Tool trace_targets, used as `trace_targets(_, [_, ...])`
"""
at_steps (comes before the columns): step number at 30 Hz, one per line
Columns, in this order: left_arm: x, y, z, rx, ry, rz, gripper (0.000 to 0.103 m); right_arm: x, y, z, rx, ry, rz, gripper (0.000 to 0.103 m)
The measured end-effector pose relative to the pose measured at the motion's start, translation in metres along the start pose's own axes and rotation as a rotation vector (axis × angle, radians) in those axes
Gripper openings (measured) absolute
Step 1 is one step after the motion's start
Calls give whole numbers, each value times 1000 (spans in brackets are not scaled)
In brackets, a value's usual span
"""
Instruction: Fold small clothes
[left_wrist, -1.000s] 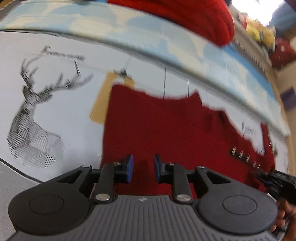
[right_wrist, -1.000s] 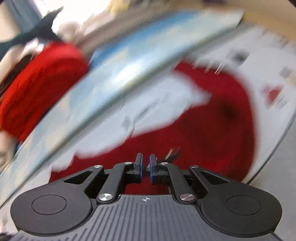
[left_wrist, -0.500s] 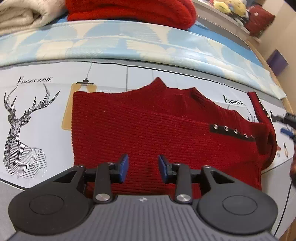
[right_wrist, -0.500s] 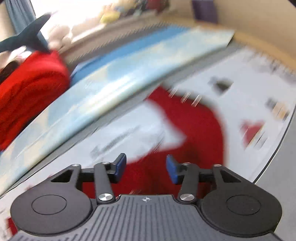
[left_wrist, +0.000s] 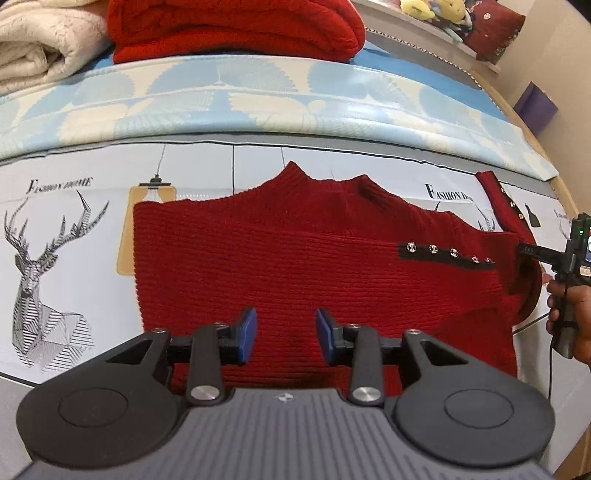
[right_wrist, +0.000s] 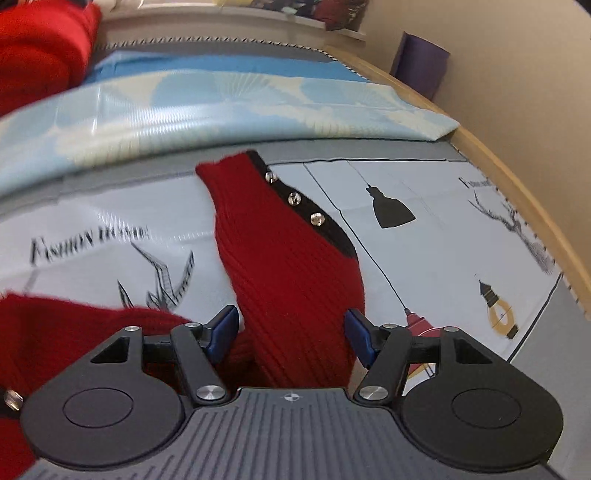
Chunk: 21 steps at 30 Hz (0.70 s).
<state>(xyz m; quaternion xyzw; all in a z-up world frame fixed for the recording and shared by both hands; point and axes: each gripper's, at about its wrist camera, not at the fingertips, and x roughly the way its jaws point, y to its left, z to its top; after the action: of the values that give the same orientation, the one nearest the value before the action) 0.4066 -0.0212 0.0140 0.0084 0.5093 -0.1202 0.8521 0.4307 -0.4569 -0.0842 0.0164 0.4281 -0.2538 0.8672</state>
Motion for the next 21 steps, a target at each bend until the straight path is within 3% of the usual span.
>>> trace_targets(5, [-5,11,1,-14,-11,11,40,-3,-9,2,39,-23,-4,11])
trace_targets(9, [-12,16,3,-22,-24,9,40,-27,-14,15,130,-84,13,11])
trace_targets(12, [-15,20,4,-30,-31,12,40,-60,-10,29,196,-160,88,10])
trace_targets(15, [-20,26,4,-51,-38,15,40,-113,13,39,186,-280,238,10])
trace_targets(17, [-23,32,6,-75,-47,18,40,-152,36,38,166,-349,410,10])
trace_targets(21, [-31,45,8,-112,-64,25,40,-204,77,21,113,-379,762,11])
